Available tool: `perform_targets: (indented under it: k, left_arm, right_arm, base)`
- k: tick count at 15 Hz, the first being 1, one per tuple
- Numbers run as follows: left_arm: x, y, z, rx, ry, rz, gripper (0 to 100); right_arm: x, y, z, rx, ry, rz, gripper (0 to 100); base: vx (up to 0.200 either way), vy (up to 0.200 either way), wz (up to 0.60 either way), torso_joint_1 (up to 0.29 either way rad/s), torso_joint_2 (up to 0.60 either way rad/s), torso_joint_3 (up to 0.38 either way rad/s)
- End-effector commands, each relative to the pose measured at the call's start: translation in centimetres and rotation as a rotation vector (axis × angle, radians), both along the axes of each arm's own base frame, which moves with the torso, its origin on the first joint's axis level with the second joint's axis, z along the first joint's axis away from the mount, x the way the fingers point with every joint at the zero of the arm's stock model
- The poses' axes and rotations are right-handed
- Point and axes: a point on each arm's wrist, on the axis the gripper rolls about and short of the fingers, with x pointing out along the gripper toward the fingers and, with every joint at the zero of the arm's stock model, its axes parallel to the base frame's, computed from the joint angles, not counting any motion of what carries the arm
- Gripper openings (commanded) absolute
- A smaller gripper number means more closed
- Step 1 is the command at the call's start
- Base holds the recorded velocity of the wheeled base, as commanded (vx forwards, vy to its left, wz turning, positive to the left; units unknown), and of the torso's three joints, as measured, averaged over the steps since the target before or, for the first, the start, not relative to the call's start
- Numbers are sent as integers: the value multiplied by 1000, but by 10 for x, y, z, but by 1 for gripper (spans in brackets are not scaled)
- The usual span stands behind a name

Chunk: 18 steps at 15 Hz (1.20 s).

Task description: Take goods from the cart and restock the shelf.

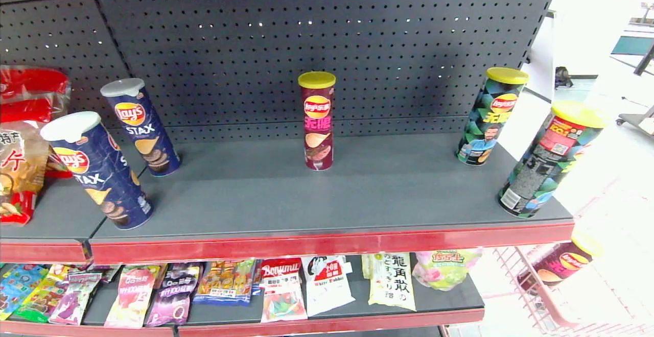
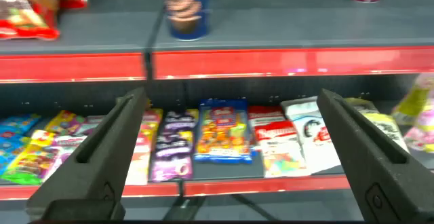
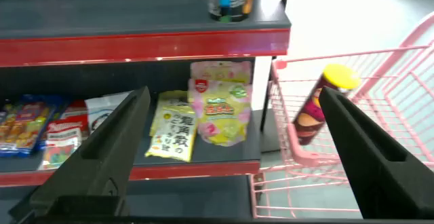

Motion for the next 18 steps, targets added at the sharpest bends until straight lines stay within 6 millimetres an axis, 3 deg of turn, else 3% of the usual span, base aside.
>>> perform_targets:
  k: [1,9,12,18]
  left_arm:
    - [0,0,0,0,1,1,100]
    - [0,0,0,0,1,1,100]
    - [0,0,0,0,1,1,100]
    - [0,0,0,0,1,1,100]
  right_arm:
    - [0,0,0,0,0,-1,100]
    - [0,0,0,2,0,-2,100]
    - [0,0,0,0,0,-2,100]
    - [0,0,0,2,0,-2,100]
  base:
    - [0,-200,0,2,2,2]
    - [0,-200,0,4,4,3]
    - [0,0,0,0,0,0]
    - [0,0,-600,2,4,3]
